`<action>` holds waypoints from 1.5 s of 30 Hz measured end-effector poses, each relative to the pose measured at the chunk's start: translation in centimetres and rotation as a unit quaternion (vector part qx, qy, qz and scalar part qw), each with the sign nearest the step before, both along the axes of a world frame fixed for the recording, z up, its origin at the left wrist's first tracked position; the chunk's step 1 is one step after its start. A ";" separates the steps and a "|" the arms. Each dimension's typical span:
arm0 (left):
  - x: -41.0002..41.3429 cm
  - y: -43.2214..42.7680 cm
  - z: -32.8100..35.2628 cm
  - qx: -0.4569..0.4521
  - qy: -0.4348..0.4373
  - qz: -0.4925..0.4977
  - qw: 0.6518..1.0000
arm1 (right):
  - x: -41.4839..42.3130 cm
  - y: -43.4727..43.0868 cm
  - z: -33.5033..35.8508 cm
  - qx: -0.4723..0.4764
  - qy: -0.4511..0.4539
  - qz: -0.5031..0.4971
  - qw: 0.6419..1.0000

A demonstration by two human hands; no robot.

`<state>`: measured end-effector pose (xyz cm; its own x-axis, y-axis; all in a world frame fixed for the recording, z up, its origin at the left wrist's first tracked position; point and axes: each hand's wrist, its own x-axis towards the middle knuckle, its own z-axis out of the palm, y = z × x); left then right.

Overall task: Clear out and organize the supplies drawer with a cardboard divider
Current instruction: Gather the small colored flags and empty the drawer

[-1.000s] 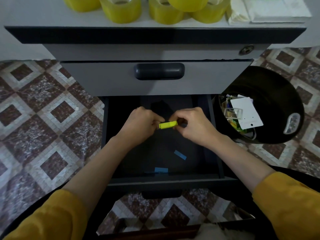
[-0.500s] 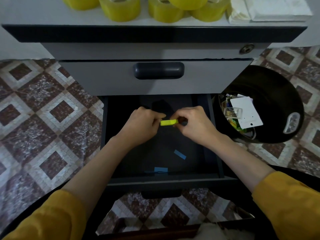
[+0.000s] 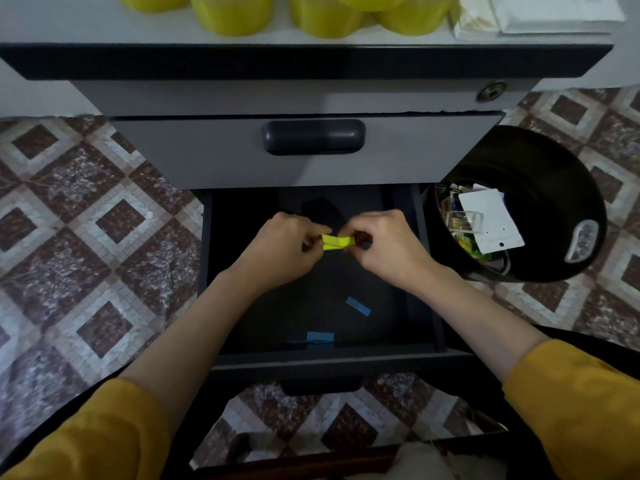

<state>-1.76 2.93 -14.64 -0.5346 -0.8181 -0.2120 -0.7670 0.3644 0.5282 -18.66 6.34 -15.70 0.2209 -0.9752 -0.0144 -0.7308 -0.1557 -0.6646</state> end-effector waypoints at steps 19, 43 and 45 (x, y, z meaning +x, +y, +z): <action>-0.1 0.1 0.1 -0.097 -0.104 -0.055 0.988 | 0.3 0.1 0.0 0.000 0.017 0.024 1.000; -0.4 2.7 6.6 -0.108 -0.053 -0.022 0.992 | -1.4 3.0 5.2 -0.144 -0.004 0.030 0.989; -0.8 3.2 8.8 -0.131 -0.046 -0.022 0.990 | -1.8 3.4 7.3 -0.170 -0.001 0.028 0.985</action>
<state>-2.59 6.15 -5.81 -0.5596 -0.8276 -0.0450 -0.7878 0.5143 0.3391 -20.46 9.77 -8.44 0.2748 -0.9100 0.3105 -0.7134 -0.4094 -0.5687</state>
